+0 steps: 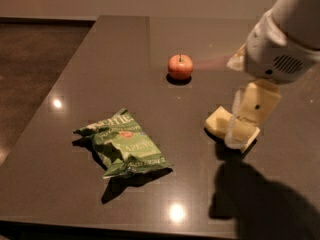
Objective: Move green jalapeno chip bag near sponge
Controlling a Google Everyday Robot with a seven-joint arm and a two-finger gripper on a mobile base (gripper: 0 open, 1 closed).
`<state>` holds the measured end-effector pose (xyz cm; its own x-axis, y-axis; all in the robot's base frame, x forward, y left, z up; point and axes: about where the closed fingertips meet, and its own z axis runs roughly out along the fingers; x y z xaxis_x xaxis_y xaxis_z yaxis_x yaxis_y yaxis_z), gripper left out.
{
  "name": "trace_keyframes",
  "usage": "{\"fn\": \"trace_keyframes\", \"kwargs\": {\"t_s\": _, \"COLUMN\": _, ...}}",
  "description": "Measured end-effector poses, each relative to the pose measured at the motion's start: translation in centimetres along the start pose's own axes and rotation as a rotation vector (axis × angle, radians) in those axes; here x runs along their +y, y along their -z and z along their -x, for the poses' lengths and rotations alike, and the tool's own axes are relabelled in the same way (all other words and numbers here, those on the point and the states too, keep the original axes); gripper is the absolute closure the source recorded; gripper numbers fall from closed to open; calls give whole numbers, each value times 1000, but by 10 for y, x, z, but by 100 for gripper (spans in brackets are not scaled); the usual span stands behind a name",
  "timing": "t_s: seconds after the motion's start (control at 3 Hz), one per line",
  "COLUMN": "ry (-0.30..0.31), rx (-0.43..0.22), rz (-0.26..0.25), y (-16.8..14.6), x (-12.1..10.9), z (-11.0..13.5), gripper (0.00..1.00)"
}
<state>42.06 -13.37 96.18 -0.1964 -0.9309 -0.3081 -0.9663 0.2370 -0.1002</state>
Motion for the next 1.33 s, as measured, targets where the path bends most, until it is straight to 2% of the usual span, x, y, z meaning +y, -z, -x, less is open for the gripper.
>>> {"fn": "trace_keyframes", "kwargs": {"t_s": 0.33, "ry": 32, "rx": -31, "rz": 54, "y": -23, "x": 24, "z": 34, "gripper": 0}}
{"fn": "trace_keyframes", "kwargs": {"t_s": 0.67, "ry": 66, "rx": -50, "rz": 84, "y": -48, "x": 39, "z": 65, "gripper": 0}}
{"fn": "trace_keyframes", "kwargs": {"t_s": 1.33, "ry": 127, "rx": -52, "rz": 123, "y": -101, "x": 52, "z": 113, "gripper": 0}}
